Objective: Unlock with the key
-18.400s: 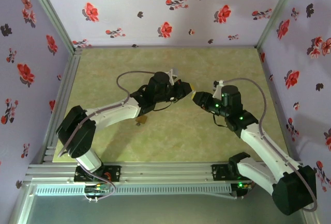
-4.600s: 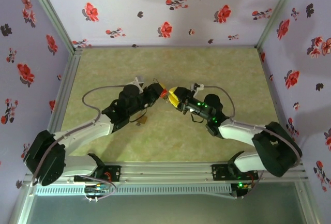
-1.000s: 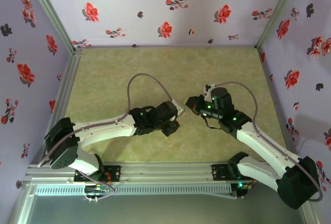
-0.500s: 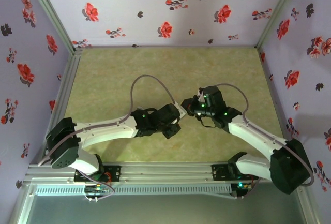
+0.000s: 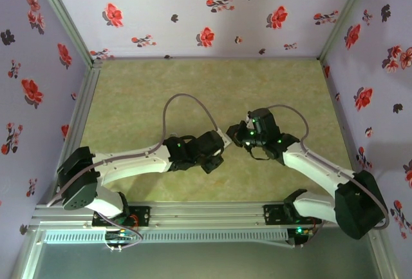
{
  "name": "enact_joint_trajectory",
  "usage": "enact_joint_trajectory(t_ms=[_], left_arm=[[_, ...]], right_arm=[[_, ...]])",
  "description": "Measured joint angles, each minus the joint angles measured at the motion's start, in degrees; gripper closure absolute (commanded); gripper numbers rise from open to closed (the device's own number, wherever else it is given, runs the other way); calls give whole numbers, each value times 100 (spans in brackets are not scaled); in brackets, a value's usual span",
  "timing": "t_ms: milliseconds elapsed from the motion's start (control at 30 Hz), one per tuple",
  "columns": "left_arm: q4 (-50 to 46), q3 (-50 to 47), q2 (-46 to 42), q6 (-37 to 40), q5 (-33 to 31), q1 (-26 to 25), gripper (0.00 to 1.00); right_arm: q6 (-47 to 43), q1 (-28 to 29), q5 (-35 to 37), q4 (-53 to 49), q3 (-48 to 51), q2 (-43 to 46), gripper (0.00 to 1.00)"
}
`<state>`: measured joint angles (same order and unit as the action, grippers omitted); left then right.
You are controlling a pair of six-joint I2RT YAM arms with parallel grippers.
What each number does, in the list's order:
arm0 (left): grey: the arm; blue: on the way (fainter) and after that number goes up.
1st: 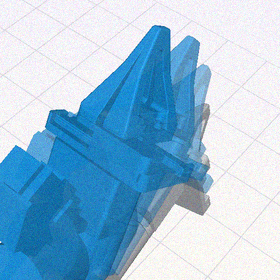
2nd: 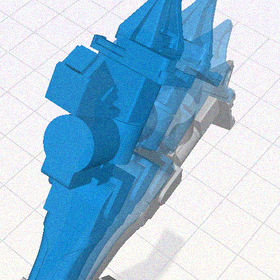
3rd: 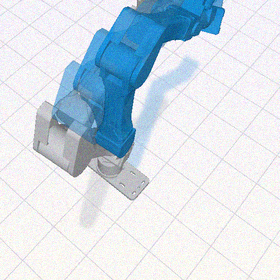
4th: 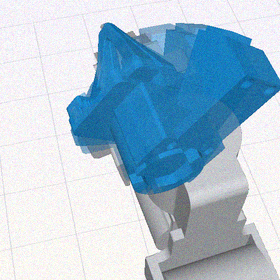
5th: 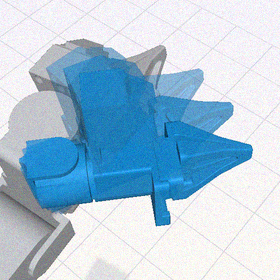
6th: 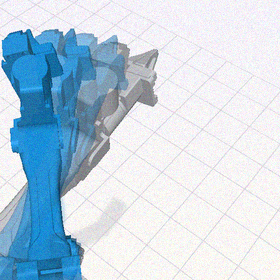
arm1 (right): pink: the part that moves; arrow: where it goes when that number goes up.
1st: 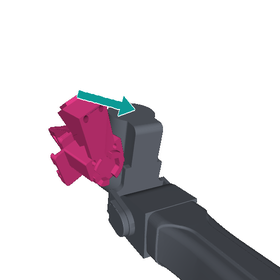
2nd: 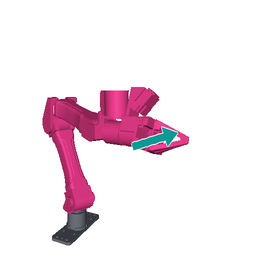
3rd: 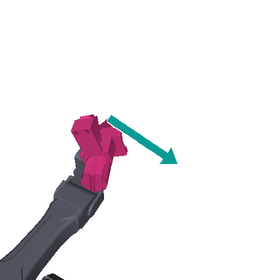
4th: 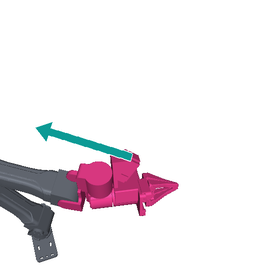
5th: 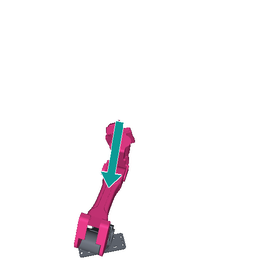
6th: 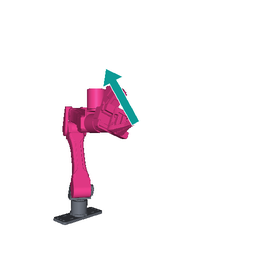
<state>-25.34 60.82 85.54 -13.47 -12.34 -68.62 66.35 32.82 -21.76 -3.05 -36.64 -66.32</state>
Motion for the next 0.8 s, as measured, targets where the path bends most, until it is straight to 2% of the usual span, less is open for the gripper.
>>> enact_joint_trajectory(t_ms=[200, 400, 633, 800], left_arm=[[11, -2, 0, -269, -120, 87, 100], [85, -22, 0, -442, -120, 179, 100], [72, -22, 101, -636, -118, 295, 100], [-264, -7, 442, -994, -260, 632, 100]], right_arm=[[-278, -142, 164, -400, 28, 435, 79], [-529, -181, 275, -640, 149, 710, 65], [-638, -181, 225, -647, 380, 798, 62], [-664, -181, 225, -654, 415, 852, 61]])
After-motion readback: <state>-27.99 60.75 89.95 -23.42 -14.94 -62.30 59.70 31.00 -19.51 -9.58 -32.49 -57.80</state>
